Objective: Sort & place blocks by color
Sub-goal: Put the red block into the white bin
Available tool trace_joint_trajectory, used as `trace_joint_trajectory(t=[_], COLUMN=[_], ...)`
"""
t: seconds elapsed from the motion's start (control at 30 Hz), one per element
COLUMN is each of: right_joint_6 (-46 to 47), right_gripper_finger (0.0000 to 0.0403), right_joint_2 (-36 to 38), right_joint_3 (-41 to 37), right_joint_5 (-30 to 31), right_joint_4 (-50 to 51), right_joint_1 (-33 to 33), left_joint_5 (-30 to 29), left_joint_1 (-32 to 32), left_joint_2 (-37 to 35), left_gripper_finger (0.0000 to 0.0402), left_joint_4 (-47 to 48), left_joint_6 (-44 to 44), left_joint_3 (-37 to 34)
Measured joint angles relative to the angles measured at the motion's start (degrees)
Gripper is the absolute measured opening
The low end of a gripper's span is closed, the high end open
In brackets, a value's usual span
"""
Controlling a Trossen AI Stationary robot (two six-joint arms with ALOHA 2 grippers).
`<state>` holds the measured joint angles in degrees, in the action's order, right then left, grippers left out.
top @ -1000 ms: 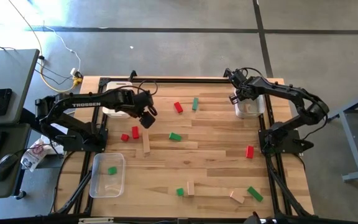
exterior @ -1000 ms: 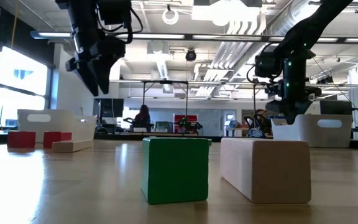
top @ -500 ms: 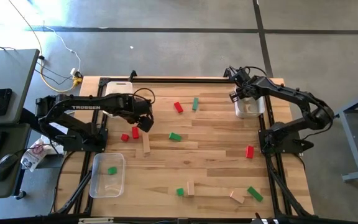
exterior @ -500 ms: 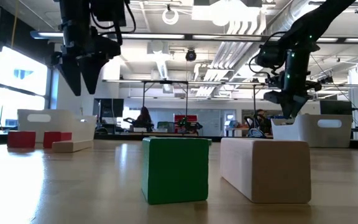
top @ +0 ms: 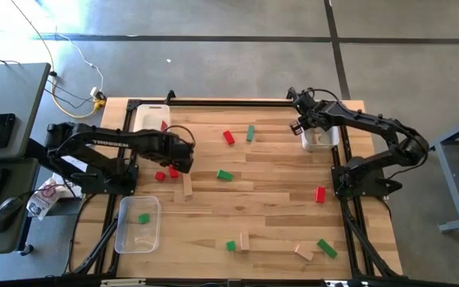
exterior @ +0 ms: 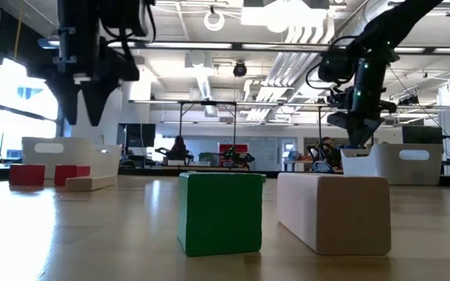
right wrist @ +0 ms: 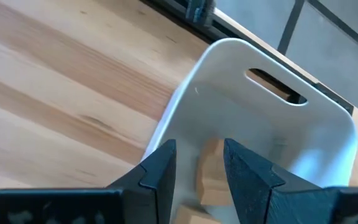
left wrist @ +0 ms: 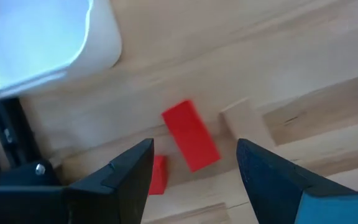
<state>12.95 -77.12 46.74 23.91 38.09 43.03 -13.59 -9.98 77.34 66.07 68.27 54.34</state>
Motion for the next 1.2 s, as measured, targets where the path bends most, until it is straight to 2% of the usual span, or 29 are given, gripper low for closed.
trace_joint_trajectory(t=[0.23, 0.47, 0.67, 1.0, 1.2], right_joint_6=[0.2, 1.0, 1.1, 1.1, 1.1], right_gripper_finger=[0.0122, 0.0122, 0.0122, 0.0122, 0.0122], right_joint_2=[0.0, 0.0, 0.0, 0.0, 0.0], right_joint_3=[0.0, 0.0, 0.0, 0.0, 0.0], right_joint_5=[0.1, 0.1, 0.1, 0.1, 0.0], right_joint_4=[0.0, 0.0, 0.0, 0.0, 0.0], right_joint_1=[-2.5, -4.0, -4.2, -4.2, -4.2], left_joint_5=[0.8, 0.8, 1.9, 1.8, 2.5], left_joint_1=[-0.2, -0.2, -0.2, -0.2, -0.2], left_joint_2=[0.0, 0.0, 0.0, 0.0, 0.0], left_gripper_finger=[0.0216, 0.0216, 0.0216, 0.0216, 0.0216], left_joint_4=[-6.1, -8.1, -13.6, -14.6, -20.1], left_joint_6=[1.6, 3.7, 4.3, 6.6, 6.2], left_joint_3=[-5.2, -7.7, -10.8, -13.7, -16.3])
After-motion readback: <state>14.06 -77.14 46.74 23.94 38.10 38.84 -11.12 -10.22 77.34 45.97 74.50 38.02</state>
